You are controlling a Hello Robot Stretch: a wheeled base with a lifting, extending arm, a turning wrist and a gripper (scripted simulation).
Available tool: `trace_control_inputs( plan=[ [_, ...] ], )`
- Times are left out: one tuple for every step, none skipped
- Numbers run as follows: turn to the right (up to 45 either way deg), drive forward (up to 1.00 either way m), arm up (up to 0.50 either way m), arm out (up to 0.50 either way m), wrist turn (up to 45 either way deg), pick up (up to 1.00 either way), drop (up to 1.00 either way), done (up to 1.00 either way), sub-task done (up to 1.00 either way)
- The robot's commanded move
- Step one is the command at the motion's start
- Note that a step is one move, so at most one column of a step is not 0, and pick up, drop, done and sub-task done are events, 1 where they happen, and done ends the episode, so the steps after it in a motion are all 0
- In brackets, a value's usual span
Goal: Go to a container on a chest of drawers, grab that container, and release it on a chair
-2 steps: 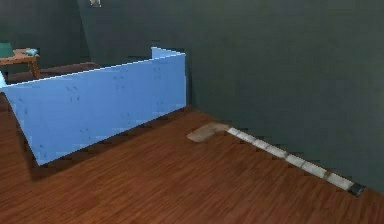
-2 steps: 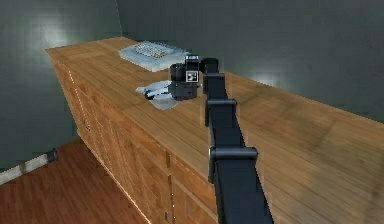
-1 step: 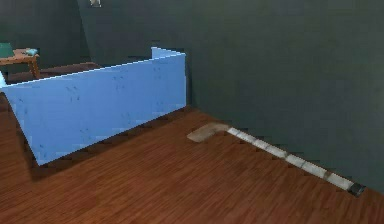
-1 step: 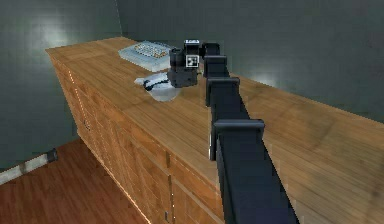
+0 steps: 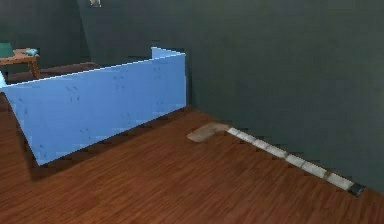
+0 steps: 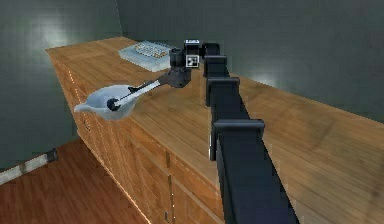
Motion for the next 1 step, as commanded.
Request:
trace_control_inputs(
  plan=[
    [0.0,0.00,0.00,0.00,-45.0,0.00,0.00,0.00,0.00]
  ],
)
